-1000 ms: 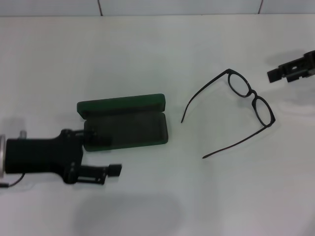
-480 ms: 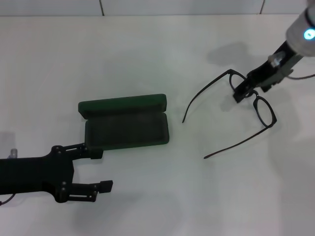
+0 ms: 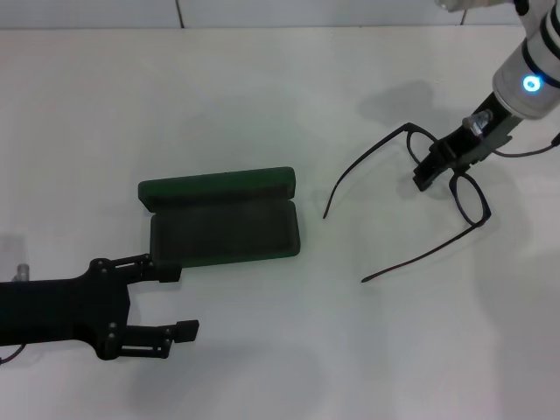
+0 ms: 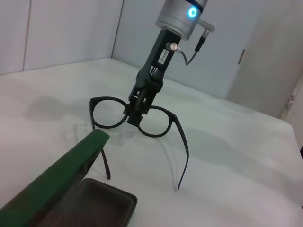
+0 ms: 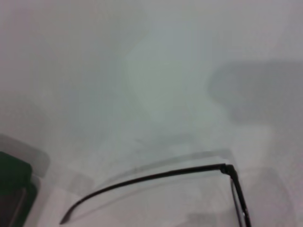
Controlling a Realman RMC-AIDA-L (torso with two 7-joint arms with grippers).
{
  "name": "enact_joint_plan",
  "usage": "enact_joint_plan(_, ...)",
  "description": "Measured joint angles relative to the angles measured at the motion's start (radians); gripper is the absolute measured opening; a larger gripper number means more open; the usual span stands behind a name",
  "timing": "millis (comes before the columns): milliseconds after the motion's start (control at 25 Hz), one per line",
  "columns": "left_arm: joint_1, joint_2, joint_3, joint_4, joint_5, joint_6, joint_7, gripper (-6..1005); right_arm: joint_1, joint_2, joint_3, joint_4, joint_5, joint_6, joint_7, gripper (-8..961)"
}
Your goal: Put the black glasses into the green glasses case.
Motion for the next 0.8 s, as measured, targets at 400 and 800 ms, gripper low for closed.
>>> enact_joint_plan(400,-0.007,-0.001,0.000,0.000,0.000,-0.001,0.001,872,-0.021,0.001,-0.004,-0.001,-0.002,0.012,0.001,456)
enact_joint_plan(800,-0.007,-0.003,-0.001,0.000,0.000,-0.001,0.001,862,-0.027,-0.015,-0.005,-0.011,-0.011,0.012,-0.004,135)
